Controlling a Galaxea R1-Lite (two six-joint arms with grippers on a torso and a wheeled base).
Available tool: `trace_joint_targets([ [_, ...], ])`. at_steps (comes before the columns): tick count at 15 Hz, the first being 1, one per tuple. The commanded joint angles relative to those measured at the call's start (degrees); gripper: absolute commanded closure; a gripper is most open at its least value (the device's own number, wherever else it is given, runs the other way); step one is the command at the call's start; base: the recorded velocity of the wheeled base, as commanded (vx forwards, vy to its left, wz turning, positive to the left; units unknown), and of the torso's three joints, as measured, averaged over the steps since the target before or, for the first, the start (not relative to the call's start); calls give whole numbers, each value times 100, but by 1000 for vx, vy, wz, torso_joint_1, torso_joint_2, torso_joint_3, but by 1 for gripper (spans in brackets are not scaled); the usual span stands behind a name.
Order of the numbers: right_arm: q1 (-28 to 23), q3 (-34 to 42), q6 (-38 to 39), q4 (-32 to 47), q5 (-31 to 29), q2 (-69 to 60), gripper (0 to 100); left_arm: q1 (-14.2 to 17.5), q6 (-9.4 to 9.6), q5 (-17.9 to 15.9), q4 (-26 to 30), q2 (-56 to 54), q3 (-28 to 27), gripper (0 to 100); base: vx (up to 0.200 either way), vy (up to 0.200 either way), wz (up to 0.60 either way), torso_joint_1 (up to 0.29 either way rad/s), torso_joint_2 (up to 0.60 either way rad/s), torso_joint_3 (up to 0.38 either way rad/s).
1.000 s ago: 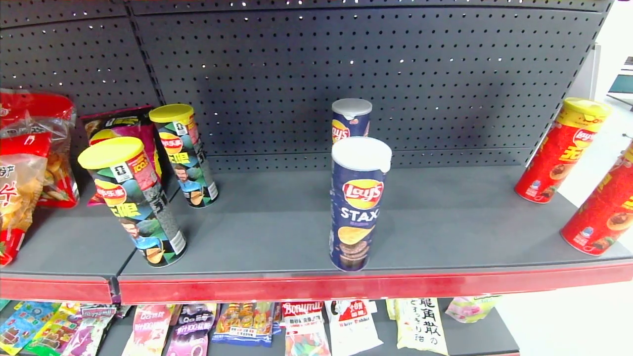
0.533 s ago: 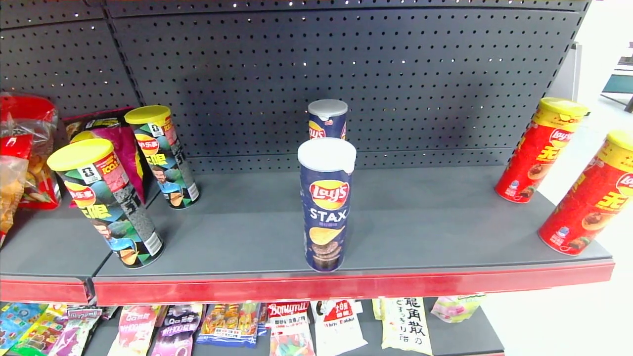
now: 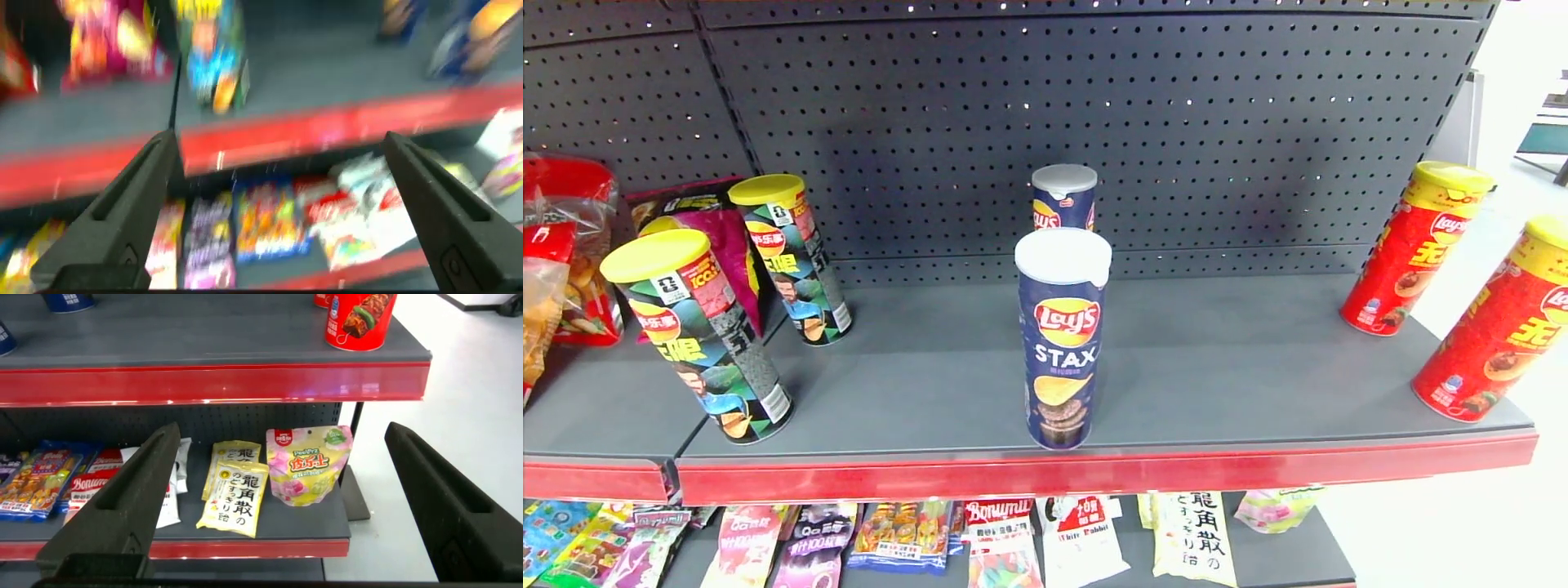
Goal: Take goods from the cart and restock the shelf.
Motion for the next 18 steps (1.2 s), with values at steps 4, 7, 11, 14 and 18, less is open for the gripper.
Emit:
trace_joint_targets([
  [4, 2, 0, -1, -2, 2, 2, 0, -147, 445, -661, -287, 3656, -2674, 0, 0, 0, 0, 0, 0, 0],
  [7, 2, 0, -1, -2, 2, 2, 0, -911, 419, -845, -999, 4420, -2850, 0, 0, 0, 0, 0, 0, 0],
  [11, 2, 0, -1, -11, 2, 2, 0, -1148, 437, -696, -1685, 5818, -2859, 0, 0, 0, 0, 0, 0, 0],
  [14, 2, 0, -1, -11, 2, 2, 0, -1632, 401, 95, -2564, 7031, -3034, 0, 0, 0, 0, 0, 0, 0],
  [18, 2, 0, -1, -2, 2, 2, 0, -2133, 393, 499, -2537, 8200, -3817, 0, 0, 0, 0, 0, 0, 0],
])
